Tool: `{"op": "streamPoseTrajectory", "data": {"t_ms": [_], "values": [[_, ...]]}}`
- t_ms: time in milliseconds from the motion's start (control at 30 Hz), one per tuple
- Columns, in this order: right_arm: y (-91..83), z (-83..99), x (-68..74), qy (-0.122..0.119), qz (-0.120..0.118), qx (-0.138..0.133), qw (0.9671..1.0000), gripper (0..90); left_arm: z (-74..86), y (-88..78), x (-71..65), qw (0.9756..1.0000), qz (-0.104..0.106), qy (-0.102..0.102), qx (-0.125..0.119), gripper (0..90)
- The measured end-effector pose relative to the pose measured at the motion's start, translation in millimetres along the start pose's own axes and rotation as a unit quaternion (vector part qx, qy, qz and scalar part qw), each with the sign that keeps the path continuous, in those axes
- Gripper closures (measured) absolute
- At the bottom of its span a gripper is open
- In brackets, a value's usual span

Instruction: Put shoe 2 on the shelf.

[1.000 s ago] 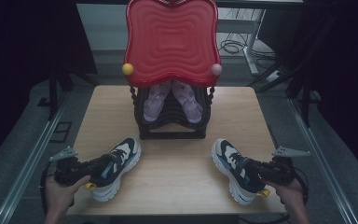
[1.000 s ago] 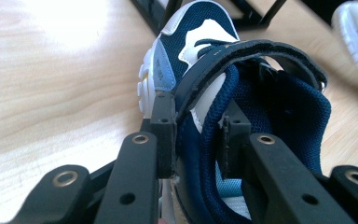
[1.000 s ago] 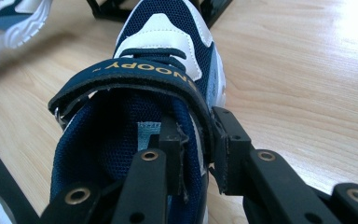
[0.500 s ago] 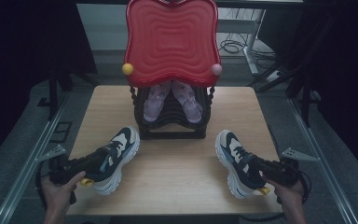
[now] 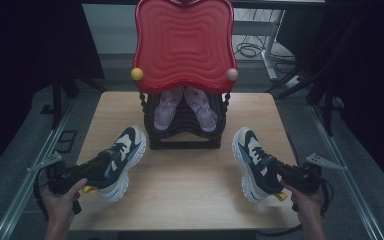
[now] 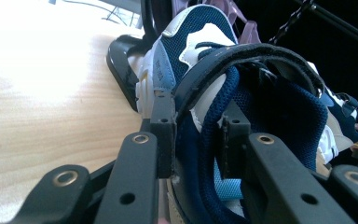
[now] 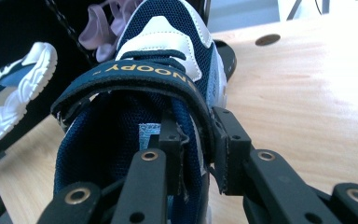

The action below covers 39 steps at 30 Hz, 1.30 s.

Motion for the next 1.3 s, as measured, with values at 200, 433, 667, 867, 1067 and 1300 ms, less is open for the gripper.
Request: {"op": "streamPoseTrajectory", "data": {"t_ms": [200, 433, 667, 867, 1067, 1300], "values": [[5.2, -11.7, 3.3, -0.001, 0.002, -0.016, 0.9999, 75.0, -11.1, -2.1, 0.0, 0.9998, 0.001, -0.001, -0.018, 73.1], [8.6, -22.1, 4.4, 0.01, 0.001, -0.034, 0.9994, 75.1, -22.2, -3.2, -0.3, 0.9994, 0.01, -0.006, -0.034, 73.2], [12.1, -33.6, 4.4, 0.019, -0.004, -0.054, 0.9983, 75.1, -32.1, -1.9, -1.6, 0.9989, 0.01, -0.001, -0.045, 73.2], [15.5, -40.1, 5.2, 0.026, -0.007, -0.071, 0.9971, 75.2, -38.1, -1.7, -1.4, 0.9985, 0.014, -0.001, -0.053, 73.2], [18.5, -48.8, 8.2, 0.027, -0.012, -0.084, 0.996, 75.2, -44.6, -3.6, 0.4, 0.9975, 0.017, -0.008, -0.068, 73.2], [22.2, -59.3, 10.9, 0.026, -0.013, -0.098, 0.9947, 75.2, -54.3, -3.2, -0.8, 0.9965, 0.02, -0.01, -0.081, 73.2]]}}
Point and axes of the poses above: each handheld gripper's, and its own axes: y roughly forward along the jaws, z roughly out of its underside, x roughly to its left, the point moved 1 cm from there along y, roughly forward along the jaws, and after that the axes turned 6 degrees about -x, right-handed, at the moved point
